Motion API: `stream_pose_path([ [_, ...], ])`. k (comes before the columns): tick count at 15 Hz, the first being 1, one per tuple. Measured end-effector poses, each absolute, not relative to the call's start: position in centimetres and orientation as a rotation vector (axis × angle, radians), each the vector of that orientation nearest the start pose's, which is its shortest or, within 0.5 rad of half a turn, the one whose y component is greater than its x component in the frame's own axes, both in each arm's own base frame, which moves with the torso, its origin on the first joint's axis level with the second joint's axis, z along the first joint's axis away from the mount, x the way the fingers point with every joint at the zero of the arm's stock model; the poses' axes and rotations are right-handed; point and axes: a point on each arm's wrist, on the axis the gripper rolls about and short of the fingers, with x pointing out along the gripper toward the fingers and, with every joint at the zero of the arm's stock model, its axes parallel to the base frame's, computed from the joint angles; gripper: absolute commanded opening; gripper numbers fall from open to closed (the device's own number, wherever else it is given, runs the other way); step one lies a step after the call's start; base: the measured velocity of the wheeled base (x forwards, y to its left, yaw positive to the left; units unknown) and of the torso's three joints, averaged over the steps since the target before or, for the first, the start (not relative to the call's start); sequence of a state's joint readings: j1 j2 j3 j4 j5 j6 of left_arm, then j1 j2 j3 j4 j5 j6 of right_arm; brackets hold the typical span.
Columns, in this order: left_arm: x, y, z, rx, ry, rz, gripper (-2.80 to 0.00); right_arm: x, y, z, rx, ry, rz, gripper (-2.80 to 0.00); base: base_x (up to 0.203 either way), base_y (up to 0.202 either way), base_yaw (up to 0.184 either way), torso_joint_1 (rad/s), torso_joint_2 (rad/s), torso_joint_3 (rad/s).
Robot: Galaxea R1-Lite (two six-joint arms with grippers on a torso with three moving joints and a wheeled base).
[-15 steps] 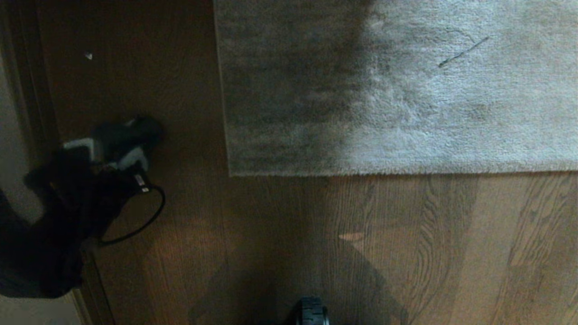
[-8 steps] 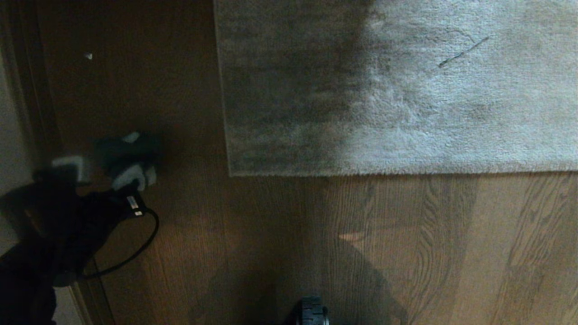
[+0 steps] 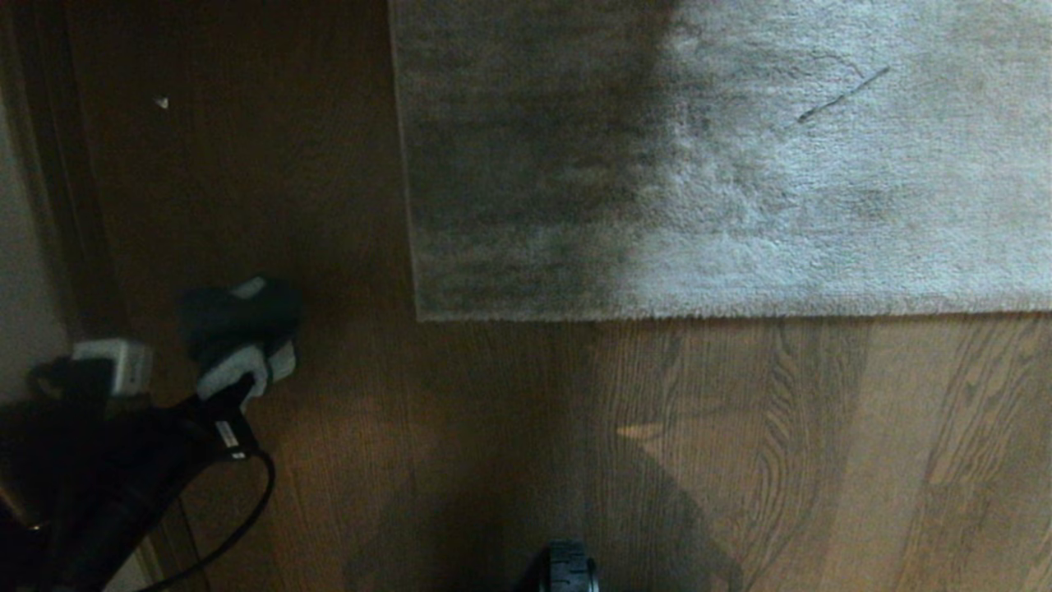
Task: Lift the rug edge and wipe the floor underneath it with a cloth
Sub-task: Pick up the rag
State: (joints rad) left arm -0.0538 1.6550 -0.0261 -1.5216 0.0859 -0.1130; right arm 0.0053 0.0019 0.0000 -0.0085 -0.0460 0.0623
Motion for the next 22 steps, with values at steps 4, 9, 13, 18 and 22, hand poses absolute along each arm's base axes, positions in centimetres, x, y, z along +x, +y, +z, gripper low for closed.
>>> stream_pose_path([
  [4, 17.9, -1.0, 11.9, -0.087, 0.056, 0.003, -2.80, -2.3, -0.1, 7.6, 0.063, -0.008, -0.040, -2.80, 0.000, 0.000, 0.000, 0.000, 0.00, 0.000],
  [9, 16.6, -1.5, 13.5, -0.093, -0.036, -0.034, -2.80, -2.3, -0.1, 7.6, 0.063, -0.008, -0.040, -2.80, 0.000, 0.000, 0.000, 0.000, 0.00, 0.000],
  [13, 15.4, -1.4, 14.6, -0.099, -0.092, -0.038, -2.80, -2.3, -0.1, 7.6, 0.063, -0.008, -0.040, -2.80, 0.000, 0.000, 0.000, 0.000, 0.00, 0.000],
  [18, 12.8, -1.2, 14.8, -0.095, -0.038, -0.041, -2.80, -2.3, -0.1, 7.6, 0.063, -0.008, -0.041, -2.80, 0.000, 0.000, 0.000, 0.000, 0.00, 0.000],
  [22, 9.9, -1.1, 14.4, -0.089, 0.028, -0.063, -2.80, -2.3, -0.1, 7.6, 0.063, -0.008, -0.040, -2.80, 0.000, 0.000, 0.000, 0.000, 0.00, 0.000],
])
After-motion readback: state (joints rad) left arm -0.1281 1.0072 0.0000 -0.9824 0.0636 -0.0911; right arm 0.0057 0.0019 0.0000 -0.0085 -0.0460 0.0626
